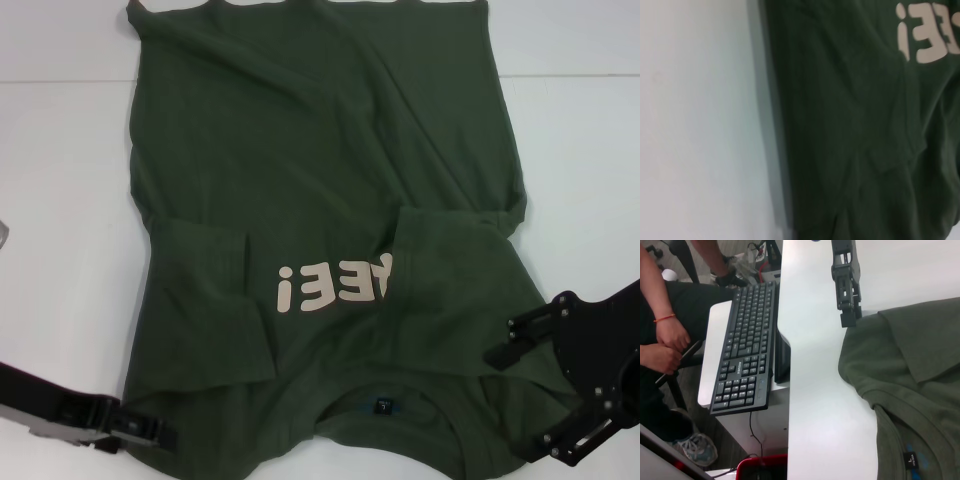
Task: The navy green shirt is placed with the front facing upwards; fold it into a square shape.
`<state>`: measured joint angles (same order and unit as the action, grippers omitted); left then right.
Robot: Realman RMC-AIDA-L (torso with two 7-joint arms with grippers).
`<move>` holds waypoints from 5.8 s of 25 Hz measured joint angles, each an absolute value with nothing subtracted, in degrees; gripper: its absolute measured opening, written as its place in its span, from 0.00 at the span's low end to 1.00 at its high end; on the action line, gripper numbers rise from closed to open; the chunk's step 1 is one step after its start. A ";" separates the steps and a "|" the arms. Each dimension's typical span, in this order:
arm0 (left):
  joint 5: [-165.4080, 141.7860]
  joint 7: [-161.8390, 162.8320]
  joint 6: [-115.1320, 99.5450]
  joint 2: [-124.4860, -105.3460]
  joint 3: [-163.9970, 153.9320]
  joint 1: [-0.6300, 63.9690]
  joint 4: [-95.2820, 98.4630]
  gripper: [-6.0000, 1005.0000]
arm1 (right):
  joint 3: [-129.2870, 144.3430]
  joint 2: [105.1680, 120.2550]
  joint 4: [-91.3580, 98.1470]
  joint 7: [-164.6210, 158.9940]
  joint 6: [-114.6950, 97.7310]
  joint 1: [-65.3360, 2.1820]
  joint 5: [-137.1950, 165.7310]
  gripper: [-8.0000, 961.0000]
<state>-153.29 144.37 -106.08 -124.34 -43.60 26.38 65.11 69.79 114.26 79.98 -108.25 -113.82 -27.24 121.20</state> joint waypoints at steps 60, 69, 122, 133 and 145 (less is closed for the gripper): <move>-153.27 146.10 -104.01 -124.18 -46.45 27.09 64.02 0.84 | 69.69 114.84 79.80 -107.61 -113.78 -27.86 122.70 0.96; -152.62 145.48 -103.52 -124.37 -49.06 26.94 64.04 0.83 | 69.11 114.96 79.80 -107.42 -113.72 -27.90 122.69 0.95; -150.91 146.36 -102.47 -124.01 -50.21 28.42 63.89 0.06 | 71.01 119.97 74.10 -127.84 -110.39 -34.38 163.48 0.95; -150.90 146.34 -102.47 -124.01 -50.20 28.65 63.94 0.06 | 71.21 119.97 70.95 -129.24 -107.65 -34.13 163.48 0.95; -150.91 146.25 -102.47 -124.01 -50.18 28.71 63.80 0.06 | 71.28 119.97 68.32 -128.76 -106.05 -34.14 162.83 0.95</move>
<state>-150.91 146.25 -102.47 -124.01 -50.18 28.71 63.80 71.28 119.97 68.32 -128.76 -106.05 -34.14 162.83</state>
